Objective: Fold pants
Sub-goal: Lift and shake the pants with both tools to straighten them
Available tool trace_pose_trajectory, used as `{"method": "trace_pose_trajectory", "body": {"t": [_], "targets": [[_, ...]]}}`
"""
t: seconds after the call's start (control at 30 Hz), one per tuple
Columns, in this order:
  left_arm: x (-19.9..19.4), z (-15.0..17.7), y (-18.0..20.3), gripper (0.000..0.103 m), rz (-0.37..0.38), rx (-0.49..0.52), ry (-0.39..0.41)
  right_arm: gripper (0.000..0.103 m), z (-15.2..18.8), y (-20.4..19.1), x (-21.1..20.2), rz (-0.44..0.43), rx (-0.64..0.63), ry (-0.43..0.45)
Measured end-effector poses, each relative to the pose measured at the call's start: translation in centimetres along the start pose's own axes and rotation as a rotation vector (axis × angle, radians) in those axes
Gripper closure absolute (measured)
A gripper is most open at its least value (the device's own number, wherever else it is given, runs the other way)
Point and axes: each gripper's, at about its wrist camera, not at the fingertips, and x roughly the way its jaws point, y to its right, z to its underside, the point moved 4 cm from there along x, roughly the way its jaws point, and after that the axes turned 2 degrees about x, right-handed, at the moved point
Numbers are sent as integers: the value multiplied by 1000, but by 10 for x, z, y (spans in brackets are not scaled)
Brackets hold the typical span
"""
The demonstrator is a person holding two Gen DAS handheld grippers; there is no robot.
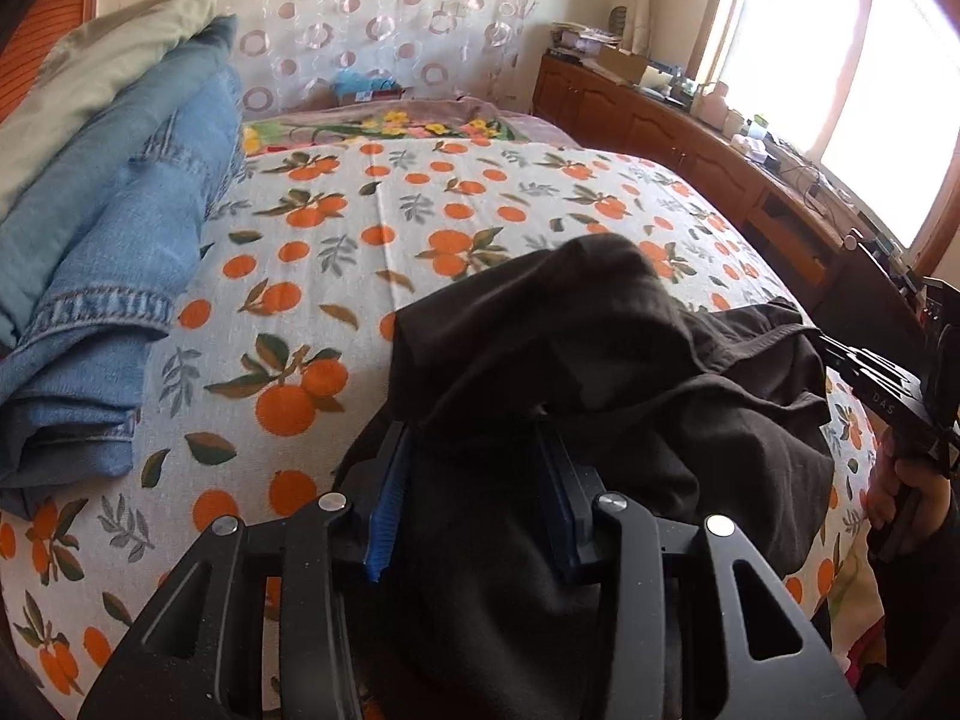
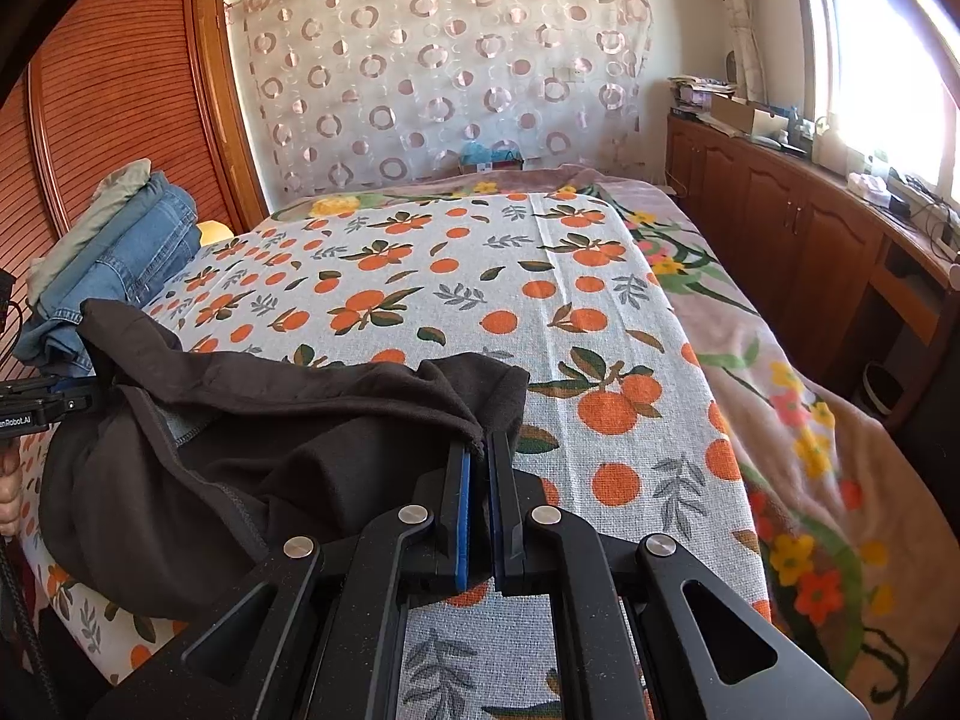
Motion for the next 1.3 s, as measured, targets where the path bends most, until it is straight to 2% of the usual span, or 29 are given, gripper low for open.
{"method": "trace_pose_trajectory", "body": {"t": [0.07,0.13,0.17,0.4,0.7,0.87,1.07,1.17,1.3], "targets": [[-3,-3,5,81,1,23,14,98,0,1,0,-1,0,-3],[-6,-4,8,93,8,26,28,98,0,1,1,-3,-1,-4],[-8,-5,9,95,3,33,35,98,0,1,1,-3,-1,-4],[-38,-13,13,97,-8,56,112,98,0,2,1,-3,1,-5],[-98,-38,20,97,-20,105,247,98,-5,2,-3,-31,-6,-18],[-133,-47,15,97,-71,135,315,98,-27,2,-43,-30,-17,80],[-141,-47,4,97,-71,132,301,98,-51,-2,-81,-48,-35,161],[-132,-38,5,97,-70,141,267,98,-45,-7,-76,-50,-51,147],[-102,-16,3,97,-69,145,176,98,-28,-5,-56,-41,-61,93]]}}
